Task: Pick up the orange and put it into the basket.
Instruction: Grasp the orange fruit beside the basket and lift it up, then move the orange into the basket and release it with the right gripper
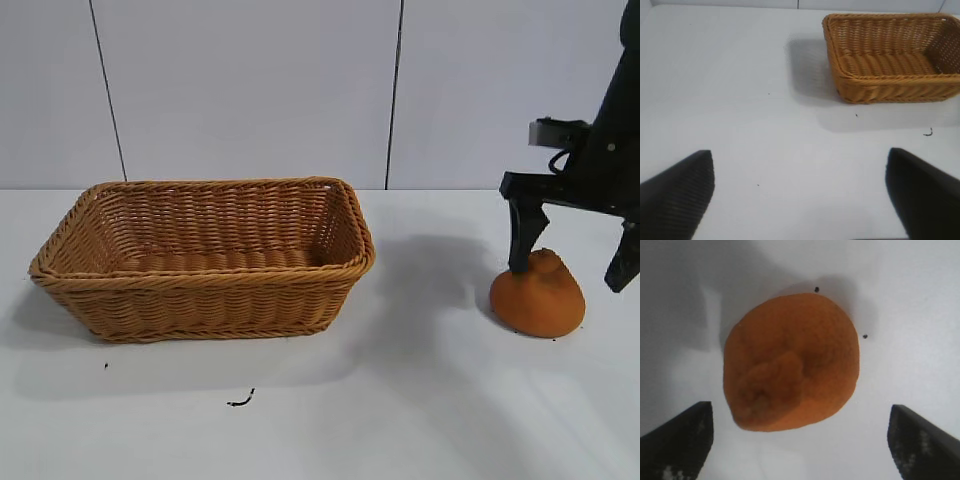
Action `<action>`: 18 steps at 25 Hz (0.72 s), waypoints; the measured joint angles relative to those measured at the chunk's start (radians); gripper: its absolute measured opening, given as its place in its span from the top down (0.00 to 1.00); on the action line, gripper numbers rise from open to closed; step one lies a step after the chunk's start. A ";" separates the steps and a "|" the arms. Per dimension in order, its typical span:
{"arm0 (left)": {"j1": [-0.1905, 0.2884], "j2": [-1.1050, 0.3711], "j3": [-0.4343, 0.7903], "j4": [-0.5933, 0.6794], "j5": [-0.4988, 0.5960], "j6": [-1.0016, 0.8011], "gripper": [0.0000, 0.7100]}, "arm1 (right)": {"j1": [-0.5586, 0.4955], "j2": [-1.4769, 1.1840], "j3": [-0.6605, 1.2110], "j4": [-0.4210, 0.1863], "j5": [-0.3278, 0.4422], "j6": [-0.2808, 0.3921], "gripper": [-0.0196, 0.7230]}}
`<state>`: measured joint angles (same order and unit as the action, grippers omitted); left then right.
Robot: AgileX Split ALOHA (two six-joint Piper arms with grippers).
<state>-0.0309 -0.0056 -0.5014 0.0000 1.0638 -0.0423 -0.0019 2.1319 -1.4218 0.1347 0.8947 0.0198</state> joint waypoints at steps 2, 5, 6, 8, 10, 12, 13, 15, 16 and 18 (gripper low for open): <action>0.000 0.000 0.000 0.000 0.000 0.000 0.06 | 0.000 0.000 0.000 -0.005 -0.002 0.000 0.41; 0.000 0.000 0.000 0.000 0.000 0.000 0.06 | 0.000 -0.005 0.000 -0.015 0.001 0.000 0.82; 0.000 0.000 0.000 0.000 0.000 0.000 0.06 | 0.000 -0.013 0.000 -0.019 0.002 0.000 0.90; 0.000 0.000 0.000 0.000 0.000 0.000 0.06 | 0.000 -0.039 0.000 -0.025 0.003 0.000 0.93; 0.000 0.000 0.000 0.000 0.000 0.000 0.06 | 0.001 -0.064 -0.014 -0.032 0.023 0.000 0.93; 0.000 0.000 0.000 0.000 0.000 0.000 0.06 | 0.002 -0.089 -0.059 -0.047 0.069 0.000 0.93; 0.000 0.000 0.000 0.000 0.000 0.000 0.06 | 0.001 -0.098 -0.086 -0.051 0.104 0.000 0.93; 0.000 0.000 0.000 0.000 0.000 0.000 0.06 | 0.003 -0.111 -0.168 -0.052 0.176 0.000 0.93; 0.000 0.000 0.000 0.000 0.000 0.000 0.06 | 0.003 -0.113 -0.205 -0.052 0.216 -0.004 0.93; 0.000 0.000 0.000 0.000 0.000 0.000 0.06 | 0.017 -0.114 -0.288 -0.064 0.273 -0.008 0.93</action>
<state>-0.0309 -0.0056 -0.5014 0.0000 1.0638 -0.0423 0.0148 2.0178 -1.7096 0.0711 1.1681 0.0116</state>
